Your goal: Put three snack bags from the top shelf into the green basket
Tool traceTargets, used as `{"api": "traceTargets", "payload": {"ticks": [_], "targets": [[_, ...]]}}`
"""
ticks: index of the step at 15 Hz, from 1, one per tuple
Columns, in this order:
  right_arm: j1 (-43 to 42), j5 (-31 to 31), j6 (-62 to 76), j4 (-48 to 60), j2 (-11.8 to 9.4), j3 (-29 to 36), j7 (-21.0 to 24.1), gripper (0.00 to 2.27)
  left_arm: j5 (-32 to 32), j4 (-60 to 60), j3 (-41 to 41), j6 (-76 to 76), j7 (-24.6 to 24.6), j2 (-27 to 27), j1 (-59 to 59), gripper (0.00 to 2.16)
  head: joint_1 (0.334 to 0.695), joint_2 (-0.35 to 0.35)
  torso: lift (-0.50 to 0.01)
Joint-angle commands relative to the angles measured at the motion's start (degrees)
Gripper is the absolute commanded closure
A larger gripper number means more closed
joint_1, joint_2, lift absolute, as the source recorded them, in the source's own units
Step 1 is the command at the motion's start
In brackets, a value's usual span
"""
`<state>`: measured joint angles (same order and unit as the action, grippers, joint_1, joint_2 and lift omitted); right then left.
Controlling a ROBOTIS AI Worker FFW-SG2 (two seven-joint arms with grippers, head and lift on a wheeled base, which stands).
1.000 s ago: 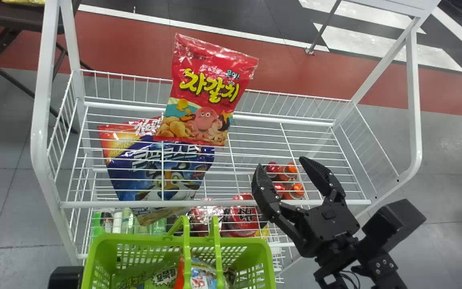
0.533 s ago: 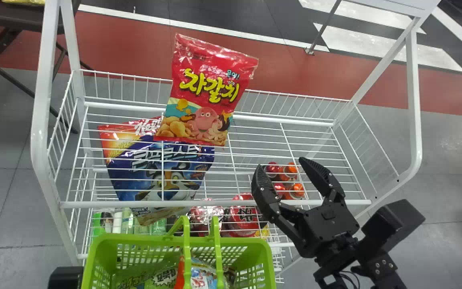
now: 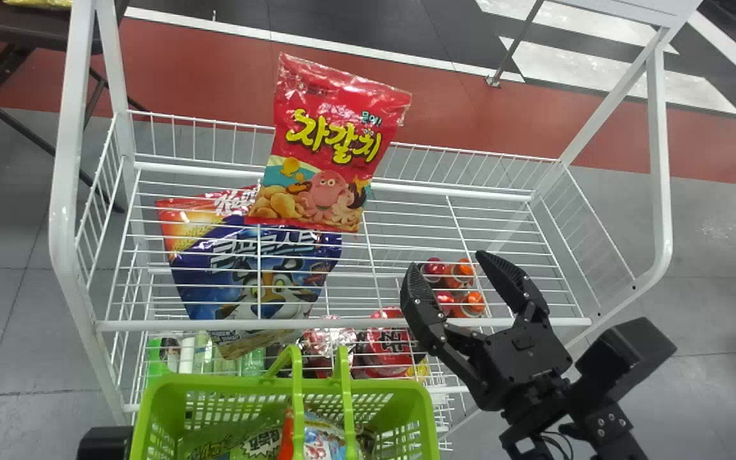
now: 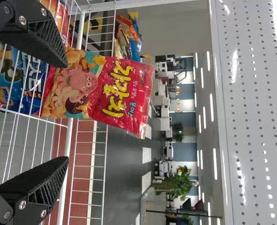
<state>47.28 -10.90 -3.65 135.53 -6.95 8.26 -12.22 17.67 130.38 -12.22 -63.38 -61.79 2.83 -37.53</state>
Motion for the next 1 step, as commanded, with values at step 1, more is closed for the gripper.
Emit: {"api": "traceTargets", "payload": {"ticks": [1], "targets": [[0.0,0.0,0.0,0.0,0.0,0.0,0.0,0.12,0.0,-0.04,0.0,-0.04,0.0,-0.02,0.0,1.6,0.695,-0.35,-0.047]]}}
